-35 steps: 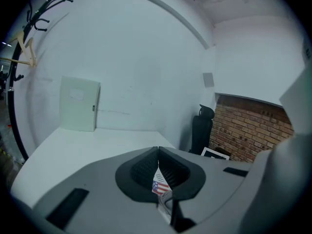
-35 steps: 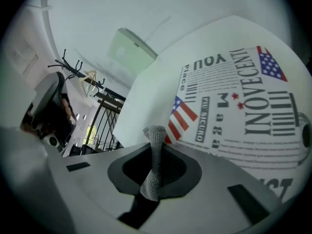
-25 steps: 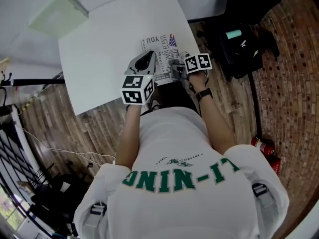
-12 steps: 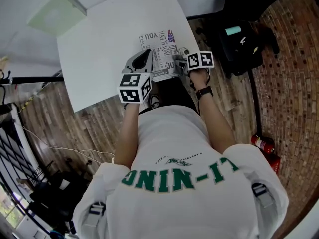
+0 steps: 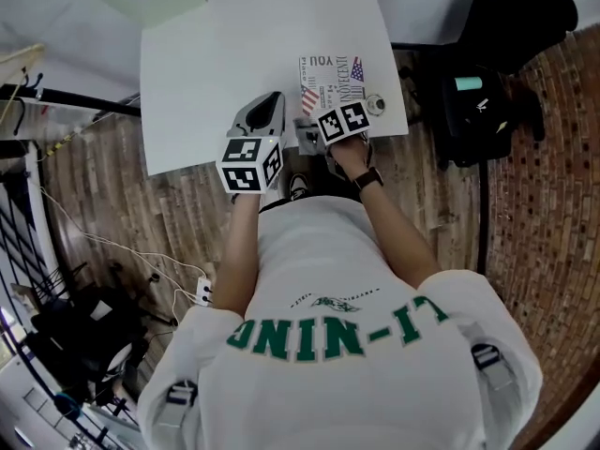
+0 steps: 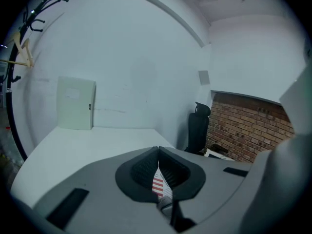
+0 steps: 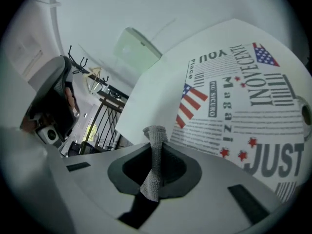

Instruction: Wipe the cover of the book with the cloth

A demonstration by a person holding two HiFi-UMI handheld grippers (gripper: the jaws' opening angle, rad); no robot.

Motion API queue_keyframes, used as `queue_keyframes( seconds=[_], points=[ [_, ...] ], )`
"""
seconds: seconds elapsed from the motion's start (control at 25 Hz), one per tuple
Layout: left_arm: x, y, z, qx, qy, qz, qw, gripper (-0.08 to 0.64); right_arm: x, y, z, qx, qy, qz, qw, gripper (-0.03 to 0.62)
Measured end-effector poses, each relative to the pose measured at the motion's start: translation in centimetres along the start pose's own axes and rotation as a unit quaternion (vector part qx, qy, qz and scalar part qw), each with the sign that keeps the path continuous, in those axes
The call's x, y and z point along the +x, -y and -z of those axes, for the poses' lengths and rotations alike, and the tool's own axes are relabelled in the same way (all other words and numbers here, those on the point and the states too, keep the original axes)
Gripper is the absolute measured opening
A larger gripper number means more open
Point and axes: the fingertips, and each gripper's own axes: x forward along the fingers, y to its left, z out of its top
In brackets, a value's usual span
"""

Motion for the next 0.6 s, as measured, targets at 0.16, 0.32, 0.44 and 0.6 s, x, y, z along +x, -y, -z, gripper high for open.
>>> queue_keyframes(
  seconds=[0.16,0.32,0.44,0.6],
  points=[
    [-0.6,-0.7,0.1,0.000,0.000,-0.006,1.0000,0.014,0.5,-0.2,0.5,-0.007,0.000,0.000,1.000,0.040],
    [0.4,0.0,-0.1,0.004,-0.002,0.011,0.9999,0.014,-1.2,1.6,0.5,0.012,0.024,0.011,1.000,0.039],
    [1.8,1.6,-0.3,0.012,-0.008,0.039,0.9991,0.014,-3.7,3.8,0.9,0.027,0.049,0.033,0.998,0.038],
    [4.0,4.5,-0.2,0.022,-0.019,0.078,0.9965,0.015,-8.2,8.2,1.5,0.033,0.075,0.095,0.992,0.038]
  ],
)
